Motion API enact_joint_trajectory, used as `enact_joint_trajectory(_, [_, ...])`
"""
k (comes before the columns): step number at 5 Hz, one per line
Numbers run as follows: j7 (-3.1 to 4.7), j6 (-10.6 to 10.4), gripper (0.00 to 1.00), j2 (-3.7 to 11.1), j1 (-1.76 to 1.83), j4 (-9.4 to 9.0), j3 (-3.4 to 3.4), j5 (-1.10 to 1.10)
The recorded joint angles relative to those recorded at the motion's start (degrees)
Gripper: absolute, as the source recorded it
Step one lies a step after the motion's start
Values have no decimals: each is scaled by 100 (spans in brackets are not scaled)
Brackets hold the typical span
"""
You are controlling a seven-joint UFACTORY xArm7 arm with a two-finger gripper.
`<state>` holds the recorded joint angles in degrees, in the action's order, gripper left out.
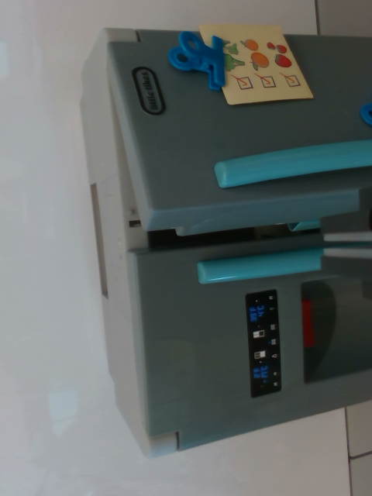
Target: Close fridge door
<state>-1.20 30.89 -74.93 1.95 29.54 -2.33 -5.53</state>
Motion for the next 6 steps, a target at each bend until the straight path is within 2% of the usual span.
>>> enact_joint_trajectory(3, [0, 0, 100, 2, 0, 0, 7, 0])
enact_joint_trajectory(4, [0, 0, 100, 87, 0, 0, 84, 0])
enact_joint_trajectory(5, [0, 0, 100, 87, 0, 0, 84, 0])
enact_joint_trajectory(6, [0, 0, 100, 358, 0, 0, 178, 0])
